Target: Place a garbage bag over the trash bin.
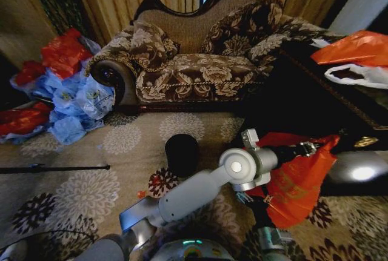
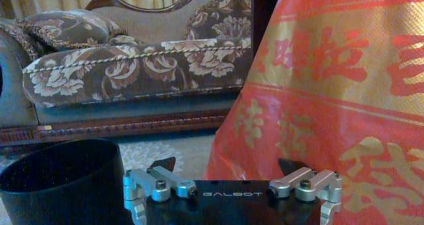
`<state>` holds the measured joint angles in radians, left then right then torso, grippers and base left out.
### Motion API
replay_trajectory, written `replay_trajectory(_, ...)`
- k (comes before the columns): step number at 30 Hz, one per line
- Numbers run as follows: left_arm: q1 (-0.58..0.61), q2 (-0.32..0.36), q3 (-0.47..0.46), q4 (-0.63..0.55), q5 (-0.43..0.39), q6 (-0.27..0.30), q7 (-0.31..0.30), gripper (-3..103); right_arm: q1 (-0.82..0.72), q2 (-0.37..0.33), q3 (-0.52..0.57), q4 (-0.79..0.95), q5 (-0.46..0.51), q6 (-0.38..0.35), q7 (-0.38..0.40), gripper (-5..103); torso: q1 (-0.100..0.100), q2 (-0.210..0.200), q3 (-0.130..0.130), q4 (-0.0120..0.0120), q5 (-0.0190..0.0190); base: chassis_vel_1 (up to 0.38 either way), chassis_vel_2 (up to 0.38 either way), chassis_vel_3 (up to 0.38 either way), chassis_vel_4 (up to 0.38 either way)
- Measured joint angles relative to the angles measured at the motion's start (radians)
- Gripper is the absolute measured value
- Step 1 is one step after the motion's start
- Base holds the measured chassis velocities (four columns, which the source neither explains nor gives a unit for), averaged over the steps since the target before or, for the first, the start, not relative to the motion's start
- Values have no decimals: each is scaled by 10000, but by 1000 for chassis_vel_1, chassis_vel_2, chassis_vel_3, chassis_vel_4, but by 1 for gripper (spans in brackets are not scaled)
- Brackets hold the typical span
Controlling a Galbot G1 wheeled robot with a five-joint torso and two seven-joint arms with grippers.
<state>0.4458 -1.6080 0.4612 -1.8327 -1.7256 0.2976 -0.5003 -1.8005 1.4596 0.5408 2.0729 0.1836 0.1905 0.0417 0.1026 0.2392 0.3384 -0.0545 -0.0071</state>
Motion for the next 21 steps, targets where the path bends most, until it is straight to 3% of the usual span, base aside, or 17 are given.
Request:
replay_trajectory(2, 32, 0, -12, -1, -71, -32, 0, 1, 0, 5, 4, 0, 0, 2, 5, 100, 0, 0, 0, 0, 0, 0, 0, 0, 0)
replay_trajectory(11, 203, -36, -11, 27, -127, -179, -65, 0, -26, 24, 22, 29, 0, 5, 17, 100, 0, 0, 0, 0, -1, 0, 0, 0, 0)
replay_trajectory(21, 317, 94, 33, -53, -189, -183, -713, 0, -52, 11, 40, 56, 12, 8, 31, 100, 0, 0, 0, -1, 0, 0, 0, 0, 0)
